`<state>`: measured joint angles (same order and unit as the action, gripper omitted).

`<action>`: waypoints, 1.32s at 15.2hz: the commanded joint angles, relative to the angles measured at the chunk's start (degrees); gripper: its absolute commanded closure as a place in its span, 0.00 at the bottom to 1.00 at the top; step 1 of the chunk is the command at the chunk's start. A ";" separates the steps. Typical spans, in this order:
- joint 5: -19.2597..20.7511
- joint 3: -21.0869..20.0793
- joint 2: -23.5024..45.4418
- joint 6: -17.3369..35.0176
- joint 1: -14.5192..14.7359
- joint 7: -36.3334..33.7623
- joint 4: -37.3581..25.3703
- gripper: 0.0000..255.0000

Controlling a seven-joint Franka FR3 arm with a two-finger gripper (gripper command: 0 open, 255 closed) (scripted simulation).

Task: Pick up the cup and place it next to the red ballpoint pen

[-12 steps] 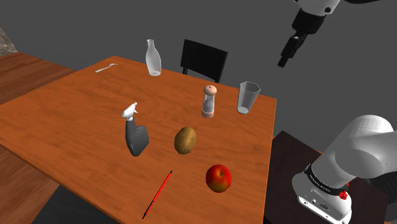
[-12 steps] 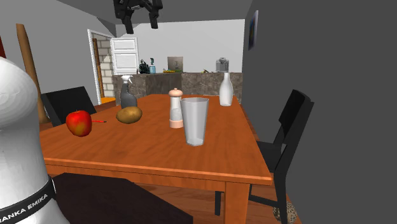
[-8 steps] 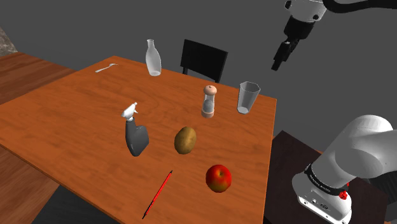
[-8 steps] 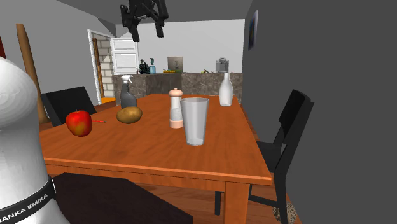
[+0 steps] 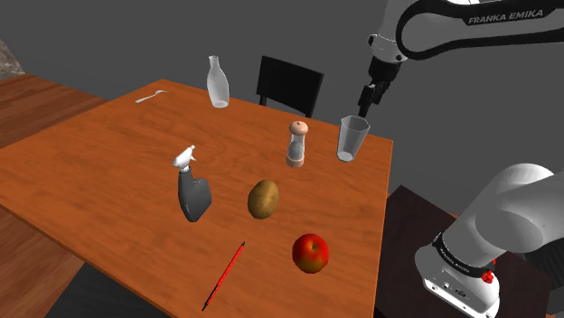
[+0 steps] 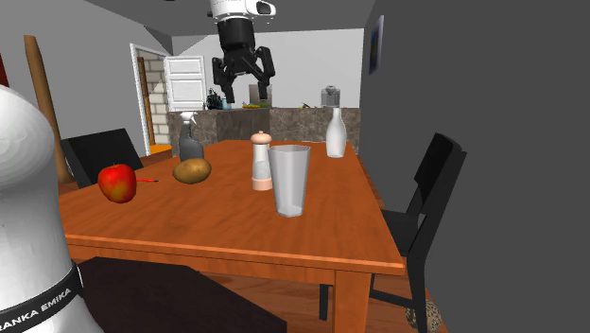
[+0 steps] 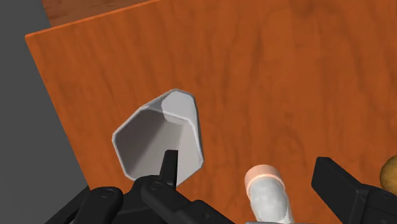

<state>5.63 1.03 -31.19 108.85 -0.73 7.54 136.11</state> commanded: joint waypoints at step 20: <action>3.14 1.05 20.09 18.44 -1.63 -1.54 1.40 0.00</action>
<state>8.77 2.08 -11.12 127.26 -2.36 6.01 137.50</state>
